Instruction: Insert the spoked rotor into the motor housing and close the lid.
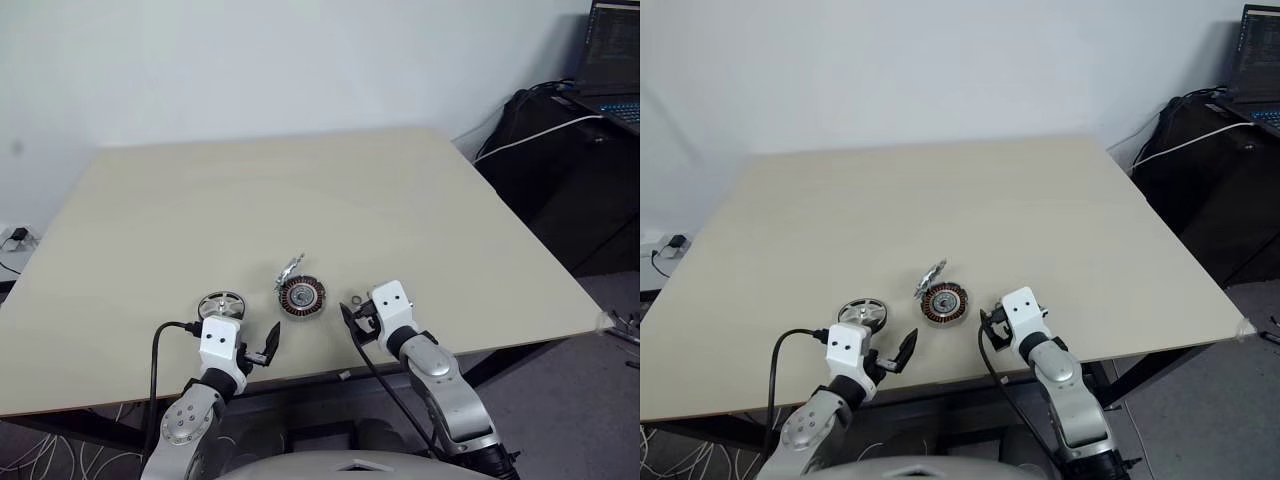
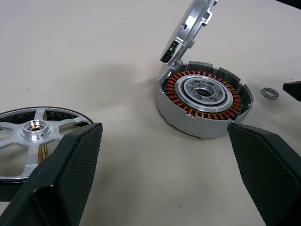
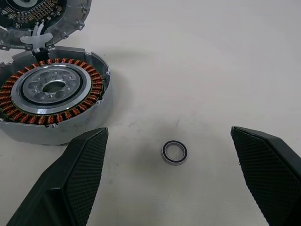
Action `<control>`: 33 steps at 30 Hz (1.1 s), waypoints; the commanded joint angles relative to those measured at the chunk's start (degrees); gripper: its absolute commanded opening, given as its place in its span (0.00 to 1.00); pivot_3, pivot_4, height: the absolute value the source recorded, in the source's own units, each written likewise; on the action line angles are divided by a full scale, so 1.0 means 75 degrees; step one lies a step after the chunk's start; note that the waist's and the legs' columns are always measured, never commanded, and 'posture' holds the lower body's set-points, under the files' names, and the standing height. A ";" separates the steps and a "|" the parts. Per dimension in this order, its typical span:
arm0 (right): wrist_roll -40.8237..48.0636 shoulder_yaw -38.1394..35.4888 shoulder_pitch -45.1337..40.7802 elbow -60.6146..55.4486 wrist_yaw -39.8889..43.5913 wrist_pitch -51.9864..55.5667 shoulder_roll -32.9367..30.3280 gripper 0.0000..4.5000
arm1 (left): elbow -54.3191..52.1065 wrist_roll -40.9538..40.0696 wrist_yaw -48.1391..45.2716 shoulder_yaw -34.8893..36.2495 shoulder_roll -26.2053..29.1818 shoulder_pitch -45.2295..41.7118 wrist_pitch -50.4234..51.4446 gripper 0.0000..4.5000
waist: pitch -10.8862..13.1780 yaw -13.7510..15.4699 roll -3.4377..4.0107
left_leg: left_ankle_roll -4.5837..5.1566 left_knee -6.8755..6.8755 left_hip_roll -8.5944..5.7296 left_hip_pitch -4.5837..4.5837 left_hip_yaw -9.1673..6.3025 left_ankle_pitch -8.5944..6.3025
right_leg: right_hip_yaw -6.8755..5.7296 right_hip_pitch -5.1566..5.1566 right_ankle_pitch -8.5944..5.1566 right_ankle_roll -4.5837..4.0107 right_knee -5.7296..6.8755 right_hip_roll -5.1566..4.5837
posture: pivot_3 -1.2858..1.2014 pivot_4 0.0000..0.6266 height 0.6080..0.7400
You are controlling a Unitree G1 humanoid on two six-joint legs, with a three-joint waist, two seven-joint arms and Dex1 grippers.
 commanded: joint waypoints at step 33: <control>0.0067 -0.0386 -0.1603 0.2655 -0.0370 0.0208 0.0580 0.87 | -0.0176 0.0035 0.0043 -0.0010 -0.0154 -0.0077 -0.0179 1.00 | -0.0017 -0.0036 0.0023 | 0.0009 -0.0004 -0.0001 0.0014 0.0000 0.0009 | 0.0003 0.0005 0.0003 -0.0003 0.0006 0.0006 | 0.52 0.00 1.00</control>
